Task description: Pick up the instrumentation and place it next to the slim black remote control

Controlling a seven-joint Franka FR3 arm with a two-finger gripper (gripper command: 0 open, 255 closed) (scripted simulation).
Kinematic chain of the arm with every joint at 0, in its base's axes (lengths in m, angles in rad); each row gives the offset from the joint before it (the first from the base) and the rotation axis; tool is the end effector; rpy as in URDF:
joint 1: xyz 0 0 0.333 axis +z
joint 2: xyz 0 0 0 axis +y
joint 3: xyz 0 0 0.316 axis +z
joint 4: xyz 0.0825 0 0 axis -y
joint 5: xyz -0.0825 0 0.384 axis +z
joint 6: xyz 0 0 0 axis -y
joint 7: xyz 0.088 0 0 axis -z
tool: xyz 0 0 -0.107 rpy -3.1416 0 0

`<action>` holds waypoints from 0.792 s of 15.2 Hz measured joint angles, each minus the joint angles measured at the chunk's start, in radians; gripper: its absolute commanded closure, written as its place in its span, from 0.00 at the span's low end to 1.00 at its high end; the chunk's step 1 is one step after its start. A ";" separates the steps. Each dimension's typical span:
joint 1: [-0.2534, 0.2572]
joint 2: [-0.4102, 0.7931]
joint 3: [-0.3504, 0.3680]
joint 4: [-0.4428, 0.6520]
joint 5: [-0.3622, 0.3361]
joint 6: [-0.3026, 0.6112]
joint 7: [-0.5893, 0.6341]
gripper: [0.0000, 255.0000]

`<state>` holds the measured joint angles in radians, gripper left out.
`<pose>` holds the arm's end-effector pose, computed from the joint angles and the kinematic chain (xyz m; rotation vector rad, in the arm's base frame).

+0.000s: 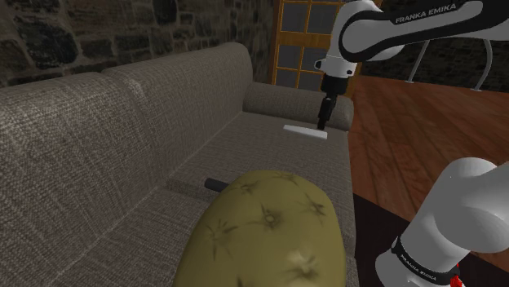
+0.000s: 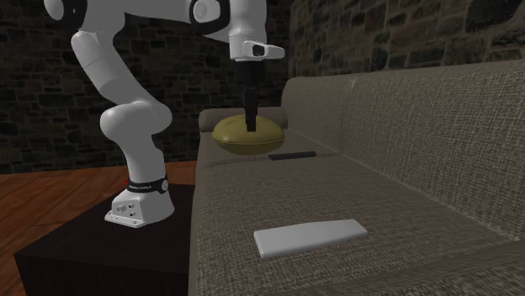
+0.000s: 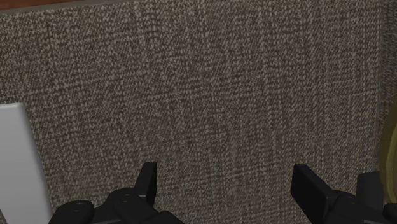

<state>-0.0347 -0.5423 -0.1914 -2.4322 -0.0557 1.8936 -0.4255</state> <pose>0.3762 -0.0963 0.4932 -3.0740 -0.3774 -0.0165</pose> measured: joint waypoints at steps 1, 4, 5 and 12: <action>-0.003 0.031 -0.018 0.012 -0.006 0.019 -0.025 0.00; -0.009 0.129 -0.064 0.048 -0.015 0.084 -0.094 0.00; -0.011 0.163 -0.081 0.066 -0.017 0.100 -0.120 0.00; -0.018 0.415 -0.167 0.205 0.025 0.211 -0.290 0.00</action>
<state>-0.0531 -0.1275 -0.3583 -2.2270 -0.0309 2.1044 -0.7153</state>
